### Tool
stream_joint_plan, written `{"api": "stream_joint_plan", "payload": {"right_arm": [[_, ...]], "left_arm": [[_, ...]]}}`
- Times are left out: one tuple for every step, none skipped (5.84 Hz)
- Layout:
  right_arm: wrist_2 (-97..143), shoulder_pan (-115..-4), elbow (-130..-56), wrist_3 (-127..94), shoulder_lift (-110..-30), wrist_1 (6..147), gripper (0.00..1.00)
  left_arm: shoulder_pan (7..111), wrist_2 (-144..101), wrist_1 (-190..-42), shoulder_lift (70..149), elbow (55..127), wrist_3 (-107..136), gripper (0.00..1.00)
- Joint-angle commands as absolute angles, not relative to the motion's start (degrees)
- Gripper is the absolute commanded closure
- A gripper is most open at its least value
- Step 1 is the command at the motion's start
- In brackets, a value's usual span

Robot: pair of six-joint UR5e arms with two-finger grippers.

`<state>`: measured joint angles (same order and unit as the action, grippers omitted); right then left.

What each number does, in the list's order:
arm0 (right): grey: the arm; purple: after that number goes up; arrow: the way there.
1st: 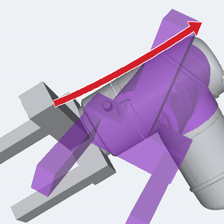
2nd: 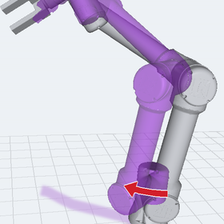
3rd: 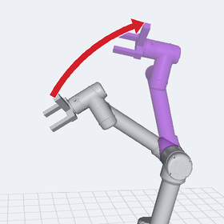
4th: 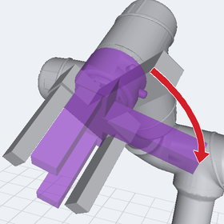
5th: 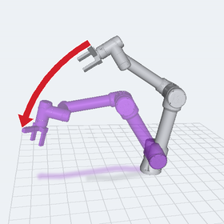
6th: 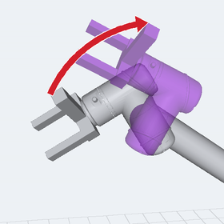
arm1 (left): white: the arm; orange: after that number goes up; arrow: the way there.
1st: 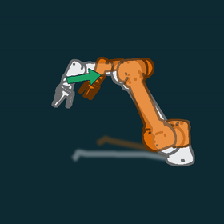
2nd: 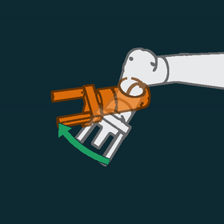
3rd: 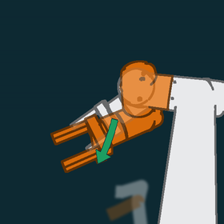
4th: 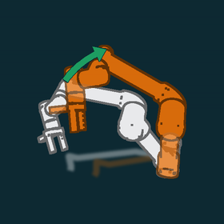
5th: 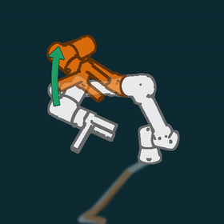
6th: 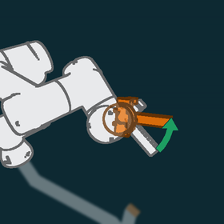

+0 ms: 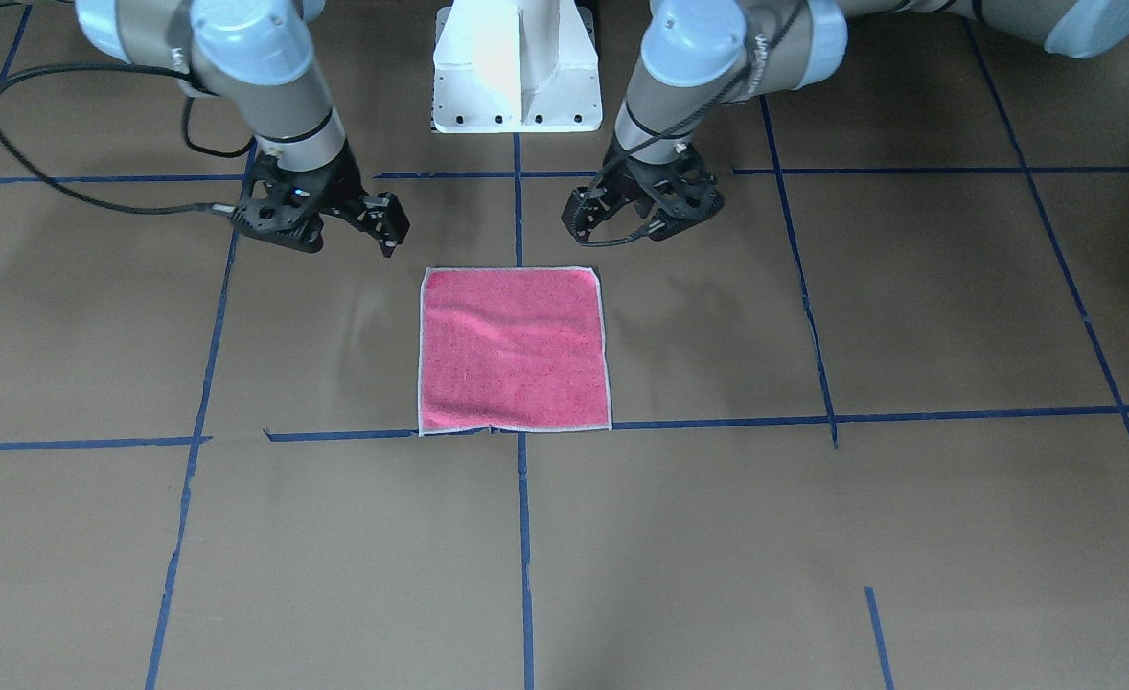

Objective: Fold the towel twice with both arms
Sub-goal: 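Lower both grippers onto the towel's near corners and close them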

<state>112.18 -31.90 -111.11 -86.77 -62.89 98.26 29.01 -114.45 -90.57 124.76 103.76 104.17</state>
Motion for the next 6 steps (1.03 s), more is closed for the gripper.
{"api": "stream_joint_plan", "payload": {"right_arm": [[109.17,-28.05,-110.57,-89.82,-62.06,97.48,0.0],[108.99,-28.04,-106.91,-91.91,-60.22,94.86,0.0],[108.9,-28.39,-103.57,-92.46,-58.81,91.61,0.0],[108.98,-29.43,-103.27,-93.24,-58.8,91.06,0.0],[108.98,-29.97,-101.71,-93.86,-58.71,90.88,0.0],[109.07,-30.06,-101.34,-94.04,-58.71,90.88,0.0]], "left_arm": [[27.69,-112.85,-90.62,129.69,97.96,113.35,0.0],[27.69,-112.85,-90.62,129.99,96.95,113.47,0.0],[27.77,-111.37,-90.62,129.82,96.68,113.29,0.0],[27.95,-109.44,-90.62,129.64,95.29,112.94,0.0],[28.04,-109.25,-90.62,129.38,94.93,112.77,0.0],[27.95,-109.34,-91.31,127.55,94.83,112.5,0.0]]}}
